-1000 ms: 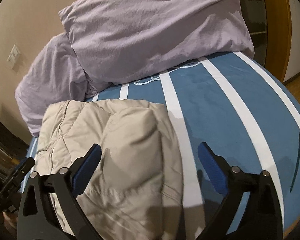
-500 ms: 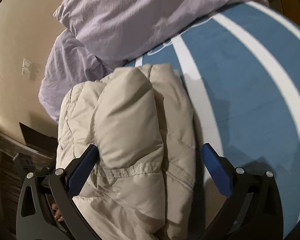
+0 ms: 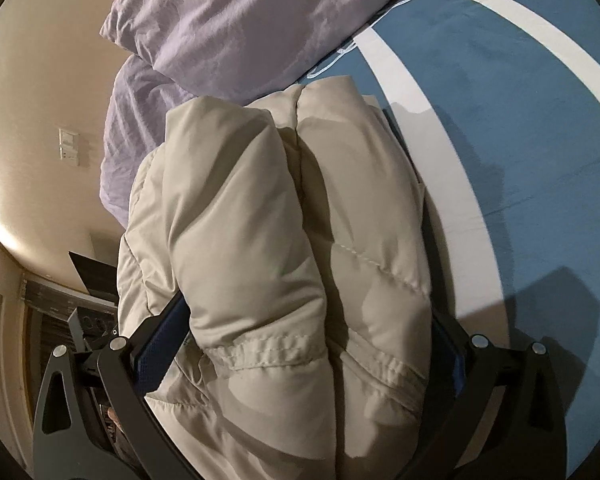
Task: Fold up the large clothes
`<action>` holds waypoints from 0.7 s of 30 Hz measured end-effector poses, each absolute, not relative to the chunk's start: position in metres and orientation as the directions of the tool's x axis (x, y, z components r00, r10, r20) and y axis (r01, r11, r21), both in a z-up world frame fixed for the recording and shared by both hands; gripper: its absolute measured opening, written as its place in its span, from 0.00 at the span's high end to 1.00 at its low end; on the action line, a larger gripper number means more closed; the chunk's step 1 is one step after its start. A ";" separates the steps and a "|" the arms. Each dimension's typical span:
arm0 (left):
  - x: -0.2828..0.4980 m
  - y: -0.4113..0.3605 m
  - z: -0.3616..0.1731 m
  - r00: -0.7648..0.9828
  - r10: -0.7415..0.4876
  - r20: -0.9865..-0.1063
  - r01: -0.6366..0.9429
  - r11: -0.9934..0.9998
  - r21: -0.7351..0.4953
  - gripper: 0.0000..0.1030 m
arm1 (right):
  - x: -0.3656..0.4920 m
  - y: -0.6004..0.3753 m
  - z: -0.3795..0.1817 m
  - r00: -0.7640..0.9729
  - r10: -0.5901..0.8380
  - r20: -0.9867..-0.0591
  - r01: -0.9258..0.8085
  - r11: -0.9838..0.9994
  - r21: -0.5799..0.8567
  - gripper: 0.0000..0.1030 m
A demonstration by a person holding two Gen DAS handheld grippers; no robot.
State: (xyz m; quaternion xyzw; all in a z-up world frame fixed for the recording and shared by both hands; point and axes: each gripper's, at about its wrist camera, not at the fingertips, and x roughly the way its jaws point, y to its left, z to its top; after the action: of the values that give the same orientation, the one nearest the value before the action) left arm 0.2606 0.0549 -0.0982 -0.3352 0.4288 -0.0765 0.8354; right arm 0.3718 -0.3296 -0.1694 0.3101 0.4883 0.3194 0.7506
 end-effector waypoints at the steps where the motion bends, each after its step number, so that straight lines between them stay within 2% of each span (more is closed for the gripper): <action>1: 0.261 0.055 -0.100 0.619 -0.427 -0.659 -0.161 0.752 -0.639 0.02 | 0.372 -0.329 -0.169 0.319 0.783 -0.534 -0.177 0.602 0.778 0.01; 8: 0.265 0.053 -0.104 0.624 -0.467 -0.627 -0.154 0.713 -0.684 0.02 | 0.374 -0.327 -0.171 0.320 0.802 -0.504 -0.179 0.574 0.799 0.02; 13: 0.262 0.056 -0.103 0.637 -0.485 -0.600 -0.144 0.689 -0.710 0.14 | 0.371 -0.329 -0.169 0.331 0.816 -0.474 -0.195 0.551 0.812 0.20; 15: 0.261 0.057 -0.100 0.636 -0.490 -0.596 -0.140 0.687 -0.713 0.20 | 0.369 -0.328 -0.162 0.342 0.817 -0.465 -0.221 0.551 0.805 0.31; 18: 0.264 0.062 -0.093 0.628 -0.490 -0.605 -0.135 0.697 -0.704 0.26 | 0.368 -0.323 -0.154 0.347 0.816 -0.462 -0.237 0.553 0.799 0.37; 21: 0.265 0.071 -0.084 0.638 -0.463 -0.615 -0.139 0.717 -0.683 0.27 | 0.371 -0.308 -0.147 0.340 0.818 -0.464 -0.252 0.555 0.793 0.40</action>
State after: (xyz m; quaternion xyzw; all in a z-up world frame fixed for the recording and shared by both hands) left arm 0.2654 0.0709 -0.0841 -0.3633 0.4140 -0.0976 0.8289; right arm 0.3707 -0.3084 -0.1475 0.3124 0.4526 0.3534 0.7567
